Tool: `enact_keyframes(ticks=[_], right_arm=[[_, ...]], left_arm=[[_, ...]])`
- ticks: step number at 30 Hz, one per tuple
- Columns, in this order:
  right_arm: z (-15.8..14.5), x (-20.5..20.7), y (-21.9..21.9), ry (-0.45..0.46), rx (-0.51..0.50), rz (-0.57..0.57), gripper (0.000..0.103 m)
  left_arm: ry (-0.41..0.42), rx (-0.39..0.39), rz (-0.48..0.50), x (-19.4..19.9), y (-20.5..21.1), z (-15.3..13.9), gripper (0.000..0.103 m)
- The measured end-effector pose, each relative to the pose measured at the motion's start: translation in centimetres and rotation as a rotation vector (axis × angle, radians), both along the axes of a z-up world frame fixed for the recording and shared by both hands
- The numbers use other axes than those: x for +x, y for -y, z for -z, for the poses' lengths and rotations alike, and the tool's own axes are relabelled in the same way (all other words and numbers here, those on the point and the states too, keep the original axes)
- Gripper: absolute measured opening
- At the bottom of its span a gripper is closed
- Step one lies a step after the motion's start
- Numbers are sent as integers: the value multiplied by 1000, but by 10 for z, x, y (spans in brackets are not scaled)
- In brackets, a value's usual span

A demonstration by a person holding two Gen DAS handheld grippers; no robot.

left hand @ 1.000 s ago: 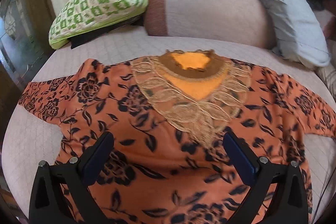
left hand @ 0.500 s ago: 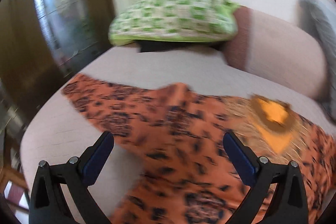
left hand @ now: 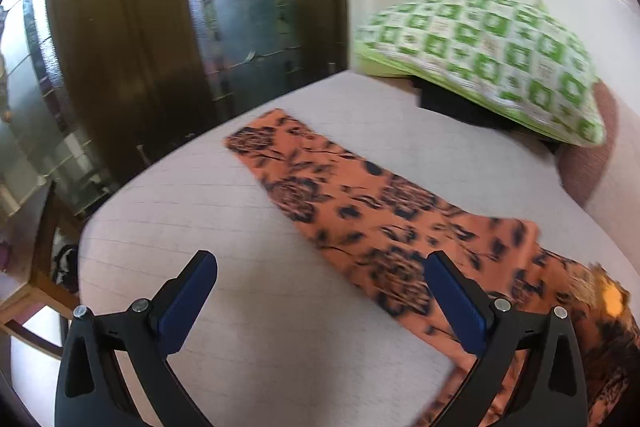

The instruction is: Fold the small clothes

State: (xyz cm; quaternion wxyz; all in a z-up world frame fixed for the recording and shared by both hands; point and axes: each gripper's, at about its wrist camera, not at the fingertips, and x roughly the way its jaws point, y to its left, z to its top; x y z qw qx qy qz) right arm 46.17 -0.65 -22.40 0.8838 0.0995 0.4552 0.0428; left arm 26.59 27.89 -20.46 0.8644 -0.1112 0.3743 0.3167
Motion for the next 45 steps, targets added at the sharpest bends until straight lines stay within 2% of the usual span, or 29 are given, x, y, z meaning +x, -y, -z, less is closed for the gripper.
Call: enact_keyframes(ticks=[1, 3, 5, 8, 9, 10, 11, 12, 14, 15, 16, 20, 23, 26, 29, 31, 34, 35, 36, 37, 38, 40, 43, 45], right_arm=[[12, 6, -43, 9, -288, -56, 16], [44, 1, -101, 51, -751, -146, 21], [66, -15, -130, 144, -999, -255, 22], [71, -36, -142, 276, -1213, -307, 25], [74, -42, -144, 309, -1274, -337, 40], [76, -45, -146, 326, -1318, -362, 76], [86, -52, -149, 369, -1434, -429, 88], [96, -56, -149, 416, -1513, -474, 92], [118, -66, -152, 497, -1710, -564, 92], [122, -68, -150, 523, -1770, -599, 92], [121, -73, -147, 552, -1788, -612, 92], [94, -85, -133, 566, -1676, -584, 92], [64, -95, -107, 507, -1479, -501, 92], [32, -94, -68, 428, -1192, -414, 92], [13, -102, -25, 326, -821, -403, 92], [11, -117, 3, 254, -559, -406, 92], [21, -132, 33, 171, -296, -373, 91], [27, -141, 41, 159, -240, -361, 89], [31, -143, 50, 153, -176, -349, 79], [35, -148, 60, 147, -123, -347, 62], [41, -150, 68, 133, -87, -342, 56], [50, -159, 81, 130, -67, -308, 53], [69, -167, 98, 143, -86, -266, 53], [84, -166, 106, 110, -89, -245, 53]], left_arm=[[-4, -1, -15, -1, -7, 1, 103], [-22, -13, -35, -1, -18, 4, 103], [-63, -19, -65, 1, -29, 9, 103], [-112, -48, -128, 2, -47, 18, 103], [-130, -66, -147, 1, -53, 22, 103], [-142, -79, -157, 0, -56, 25, 103], [-154, -96, -165, -1, -59, 28, 103], [-163, -108, -168, -2, -61, 30, 103], [-175, -112, -178, -4, -64, 31, 103], [-174, -109, -184, -5, -66, 30, 103], [-171, -109, -190, -5, -67, 29, 103], [-168, -143, -208, -7, -78, 31, 103], [-175, -203, -215, -6, -91, 40, 103], [-164, -271, -246, -8, -107, 49, 103], [-136, -345, -279, -12, -121, 57, 103], [-113, -399, -282, -12, -128, 63, 103], [-85, -422, -275, -10, -132, 66, 103], [-77, -419, -267, -9, -132, 65, 103], [-68, -419, -256, -7, -133, 65, 103], [-56, -419, -246, -6, -133, 64, 102], [-40, -421, -233, -4, -134, 63, 101], [-14, -440, -205, 0, -134, 64, 96], [14, -489, -160, 12, -134, 71, 79], [26, -532, -130, 25, -138, 80, 74]])
